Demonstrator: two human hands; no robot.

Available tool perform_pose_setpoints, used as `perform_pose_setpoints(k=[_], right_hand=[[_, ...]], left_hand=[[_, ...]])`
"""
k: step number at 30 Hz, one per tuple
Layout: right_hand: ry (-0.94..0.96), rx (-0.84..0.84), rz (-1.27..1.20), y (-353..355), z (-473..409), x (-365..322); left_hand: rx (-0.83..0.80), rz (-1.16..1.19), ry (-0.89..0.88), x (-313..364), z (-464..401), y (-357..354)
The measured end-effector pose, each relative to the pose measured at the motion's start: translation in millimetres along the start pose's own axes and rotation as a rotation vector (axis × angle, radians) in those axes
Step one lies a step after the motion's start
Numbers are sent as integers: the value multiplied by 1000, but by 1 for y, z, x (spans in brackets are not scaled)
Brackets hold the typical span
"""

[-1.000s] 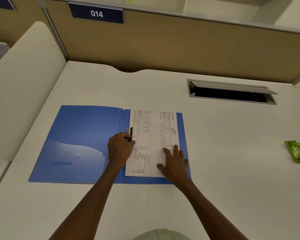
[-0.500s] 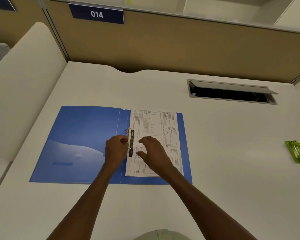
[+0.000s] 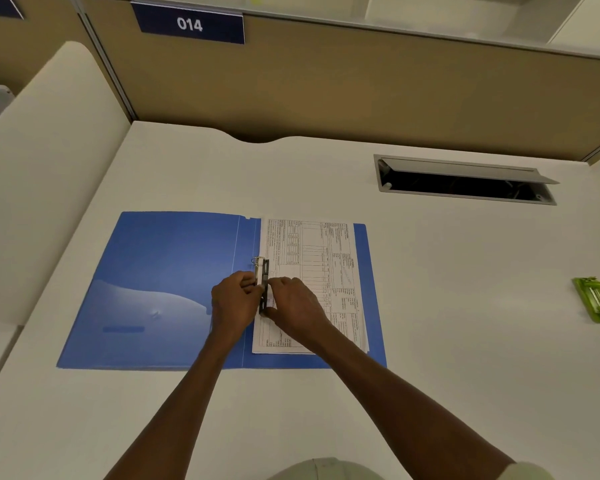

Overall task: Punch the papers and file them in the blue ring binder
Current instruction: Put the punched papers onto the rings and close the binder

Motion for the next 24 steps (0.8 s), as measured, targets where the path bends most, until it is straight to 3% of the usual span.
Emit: perform_pose_setpoints(k=[24], right_hand=[[33, 73, 139, -3, -3, 5]], left_hand=[[-74, -99, -65, 4, 15, -7]])
Point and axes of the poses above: each hand's wrist, its own z-axis away from the middle knuckle, its own y-axis out of the back of the hand, x = y × z, the point moved 5 cm from there along -z, towards the middle knuckle, and after that the axes turned 1 degree about z, right-handed, at the moved point
